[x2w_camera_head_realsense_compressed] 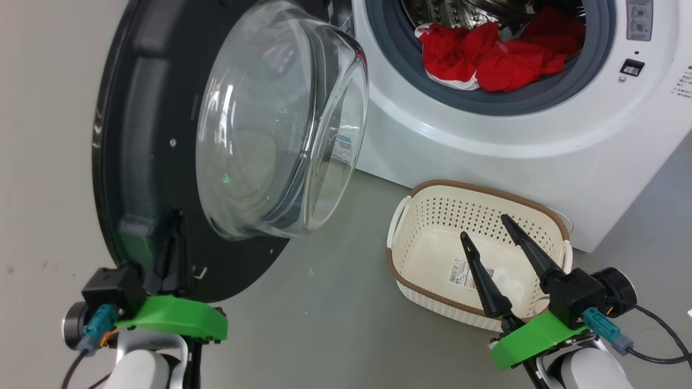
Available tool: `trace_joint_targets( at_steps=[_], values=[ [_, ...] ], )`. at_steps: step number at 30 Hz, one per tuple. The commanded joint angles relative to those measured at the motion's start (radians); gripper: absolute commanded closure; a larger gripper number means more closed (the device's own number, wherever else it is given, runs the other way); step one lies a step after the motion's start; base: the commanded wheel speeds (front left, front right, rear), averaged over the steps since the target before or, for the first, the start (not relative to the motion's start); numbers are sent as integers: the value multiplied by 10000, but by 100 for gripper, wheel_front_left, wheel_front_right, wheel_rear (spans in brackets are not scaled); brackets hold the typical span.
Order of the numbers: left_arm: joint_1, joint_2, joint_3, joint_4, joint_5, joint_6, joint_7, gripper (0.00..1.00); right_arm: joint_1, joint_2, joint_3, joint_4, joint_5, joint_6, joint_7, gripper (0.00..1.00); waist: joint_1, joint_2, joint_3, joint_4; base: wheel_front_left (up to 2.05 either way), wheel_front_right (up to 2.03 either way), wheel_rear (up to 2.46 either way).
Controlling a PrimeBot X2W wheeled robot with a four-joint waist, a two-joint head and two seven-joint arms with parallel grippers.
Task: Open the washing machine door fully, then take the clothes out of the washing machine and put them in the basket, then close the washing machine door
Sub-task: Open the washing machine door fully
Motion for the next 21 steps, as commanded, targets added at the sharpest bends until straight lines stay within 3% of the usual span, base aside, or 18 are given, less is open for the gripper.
trace_joint_targets(
  at_steps=[1, 13, 21],
  values=[
    [-389, 397, 552, -92, -65, 176, -117, 100, -344, 49, 183, -299, -41, 63, 5, 0, 0, -1, 41, 3, 0, 0, 0],
    [-931, 282, 1383, 632, -254, 34, -297, 100, -310, 49, 80, -629, -431, 63, 354, 0, 0, -1, 332, 8, 0, 0, 0],
    [-1448, 19, 2302, 1034, -329, -374, -302, 100, -293, 49, 95, -946, -680, 63, 649, 0, 0, -1, 539, 8, 0, 0, 0]
  ],
)
